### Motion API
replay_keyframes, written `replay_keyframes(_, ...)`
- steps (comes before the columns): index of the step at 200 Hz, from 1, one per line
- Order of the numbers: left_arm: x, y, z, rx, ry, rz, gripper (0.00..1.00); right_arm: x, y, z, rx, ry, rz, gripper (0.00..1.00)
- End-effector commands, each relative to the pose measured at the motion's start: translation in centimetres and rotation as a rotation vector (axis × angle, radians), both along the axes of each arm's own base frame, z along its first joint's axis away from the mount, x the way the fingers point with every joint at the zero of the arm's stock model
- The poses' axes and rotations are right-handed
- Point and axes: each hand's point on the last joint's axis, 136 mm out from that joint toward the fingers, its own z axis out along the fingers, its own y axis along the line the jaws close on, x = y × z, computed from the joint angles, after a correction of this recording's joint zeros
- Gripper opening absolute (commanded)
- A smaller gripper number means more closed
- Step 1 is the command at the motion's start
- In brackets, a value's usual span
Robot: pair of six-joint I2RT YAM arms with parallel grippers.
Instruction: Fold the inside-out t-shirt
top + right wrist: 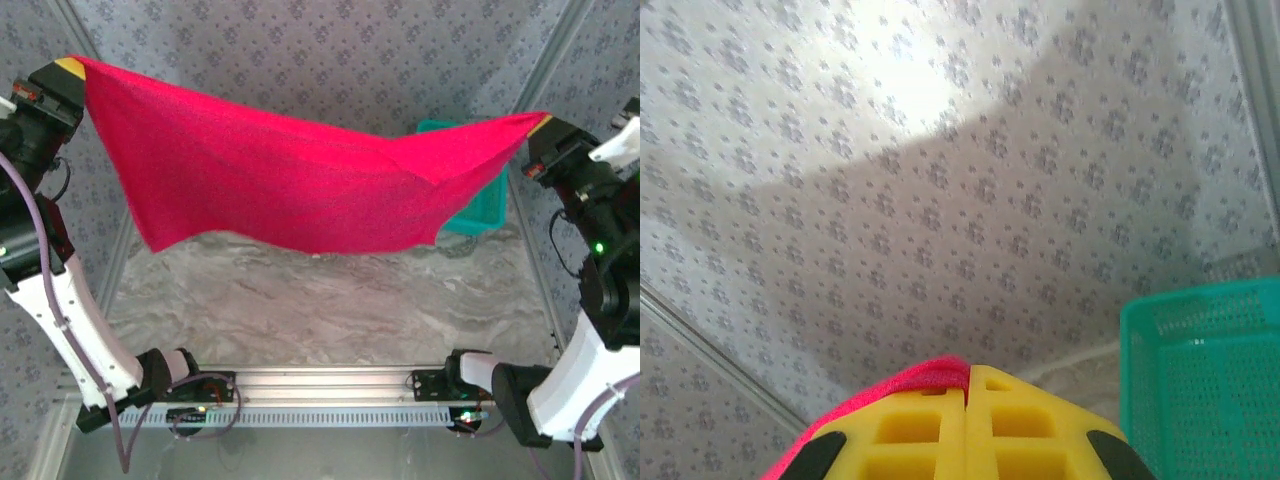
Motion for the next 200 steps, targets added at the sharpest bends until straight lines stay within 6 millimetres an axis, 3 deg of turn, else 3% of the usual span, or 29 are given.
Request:
replay_keyframes(1, -2.0, 0.2, 0.8, 0.085, -0.046, 0.088, 0.00, -2.3, -1.5, 2.9, -0.022, -0.137, -0.096, 0.00)
replay_keyframes(24, -0.4, 0.8, -0.3, 0.091, -0.006, 0.089, 0.00, 0.1, -1.9, 2.0, -0.031, -0.086, -0.110, 0.00)
replay_keyframes(50, 3.7, 2.2, -3.8, 0.039, 0.063, 0.047, 0.00, 6.1, -1.8, -1.0, -0.011, 0.024, -0.074, 0.00)
replay_keyframes(81, 9.9, 3.7, -11.8, 0.007, 0.209, 0.036, 0.00, 13.3, -0.4, -5.8, 0.017, 0.151, -0.001, 0.00)
replay_keyframes(110, 15.4, 3.7, -20.8, 0.037, 0.382, 0.023, 0.00, 19.2, 3.1, -11.6, -0.019, 0.269, 0.069, 0.00)
replay_keyframes(144, 20.8, 5.2, -31.6, 0.018, 0.603, 0.045, 0.01, 26.3, 6.5, -21.7, -0.035, 0.482, 0.102, 0.00)
replay_keyframes(166, 23.8, 6.7, -36.9, 0.039, 0.713, 0.082, 0.02, 31.0, 7.3, -27.8, -0.039, 0.602, 0.078, 0.00)
replay_keyframes(177, 25.3, 7.2, -38.8, 0.052, 0.749, 0.087, 0.12, 33.4, 7.7, -30.4, -0.034, 0.662, 0.073, 0.00)
replay_keyframes(192, 26.8, 7.4, -41.0, 0.079, 0.805, 0.095, 0.53, 35.9, 9.0, -33.7, -0.023, 0.752, 0.106, 0.02)
replay_keyframes(200, 27.3, 7.4, -42.2, 0.100, 0.846, 0.099, 0.66, 36.7, 9.7, -35.3, -0.012, 0.816, 0.130, 0.06)
